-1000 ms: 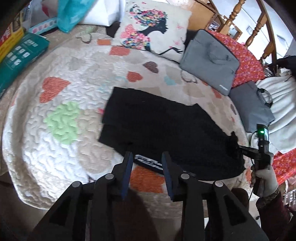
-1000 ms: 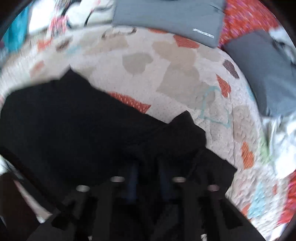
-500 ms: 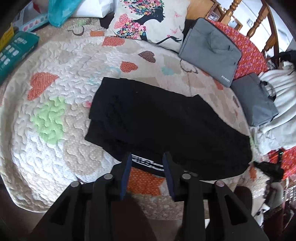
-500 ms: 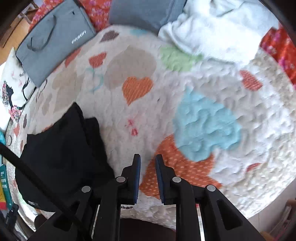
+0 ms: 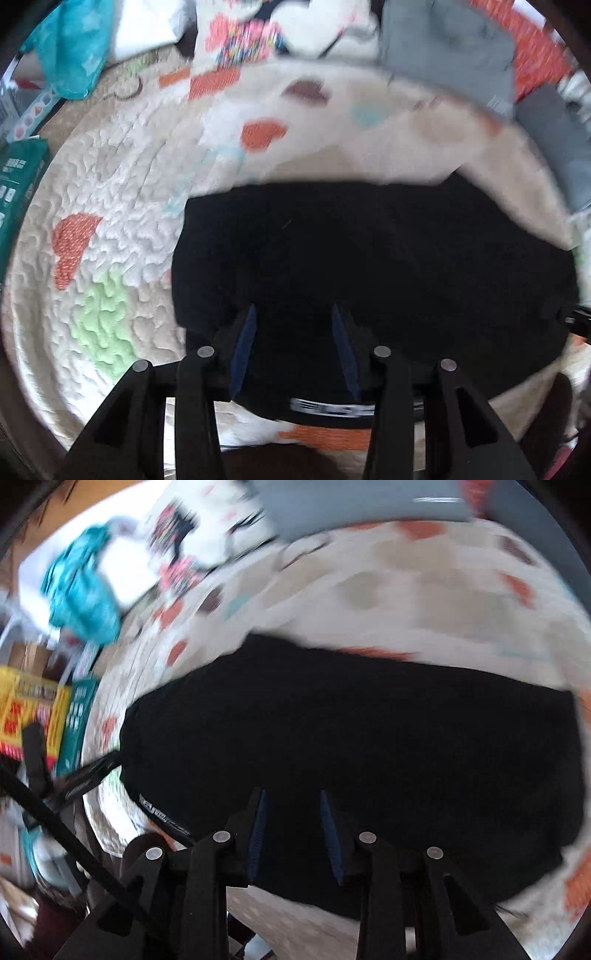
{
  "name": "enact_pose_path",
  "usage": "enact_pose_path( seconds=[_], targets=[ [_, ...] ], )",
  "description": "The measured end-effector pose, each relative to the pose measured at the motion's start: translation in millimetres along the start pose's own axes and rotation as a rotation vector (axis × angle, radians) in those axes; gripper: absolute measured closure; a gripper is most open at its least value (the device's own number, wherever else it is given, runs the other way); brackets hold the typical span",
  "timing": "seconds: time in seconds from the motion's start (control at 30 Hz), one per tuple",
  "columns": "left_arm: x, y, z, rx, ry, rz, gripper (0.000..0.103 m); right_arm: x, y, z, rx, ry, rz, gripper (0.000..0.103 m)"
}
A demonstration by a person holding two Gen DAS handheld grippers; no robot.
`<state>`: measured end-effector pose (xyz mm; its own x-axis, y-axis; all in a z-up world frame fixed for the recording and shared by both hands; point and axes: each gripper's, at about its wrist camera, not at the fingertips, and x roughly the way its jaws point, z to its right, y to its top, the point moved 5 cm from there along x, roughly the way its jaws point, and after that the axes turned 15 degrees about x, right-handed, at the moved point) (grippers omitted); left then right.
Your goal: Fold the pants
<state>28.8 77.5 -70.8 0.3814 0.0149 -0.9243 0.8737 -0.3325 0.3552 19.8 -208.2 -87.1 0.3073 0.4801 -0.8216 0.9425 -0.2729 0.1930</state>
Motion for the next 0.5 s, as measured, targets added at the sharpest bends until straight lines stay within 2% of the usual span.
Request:
enact_pose_path(
  seconds=[0.03, 0.07, 0.1, 0.13, 0.2, 0.33, 0.43, 0.5],
  targets=[
    [7, -3, -1, 0.008, 0.006, -0.023, 0.062, 17, 1, -3, 0.0, 0.011, -0.036, 0.07],
    [8, -6, -1, 0.014, 0.005, -0.012, 0.062, 32, -5, -8, 0.007, 0.029, -0.089, 0.069],
    [5, -9, -2, 0.022, 0.01, -0.005, 0.062, 40, -8, -9, 0.006, 0.035, -0.106, 0.066],
    [4, -12, -3, 0.018, 0.007, -0.007, 0.062, 38, -12, -13, -0.02, 0.037, -0.085, 0.062],
    [1, -18, -6, -0.006, -0.012, -0.001, 0.061, 37, -26, -15, -0.028, 0.065, -0.146, 0.059],
    [0, -27, -13, -0.051, -0.06, 0.02, 0.061, 37, -59, -2, -0.009, 0.086, -0.237, 0.059],
    [-5, -34, -13, -0.063, -0.068, 0.028, 0.061, 31, -74, 11, 0.041, 0.133, -0.241, 0.06],
    [-7, -39, -14, -0.073, -0.076, 0.029, 0.061, 30, -79, 21, 0.06, 0.125, -0.246, 0.06]
  ],
)
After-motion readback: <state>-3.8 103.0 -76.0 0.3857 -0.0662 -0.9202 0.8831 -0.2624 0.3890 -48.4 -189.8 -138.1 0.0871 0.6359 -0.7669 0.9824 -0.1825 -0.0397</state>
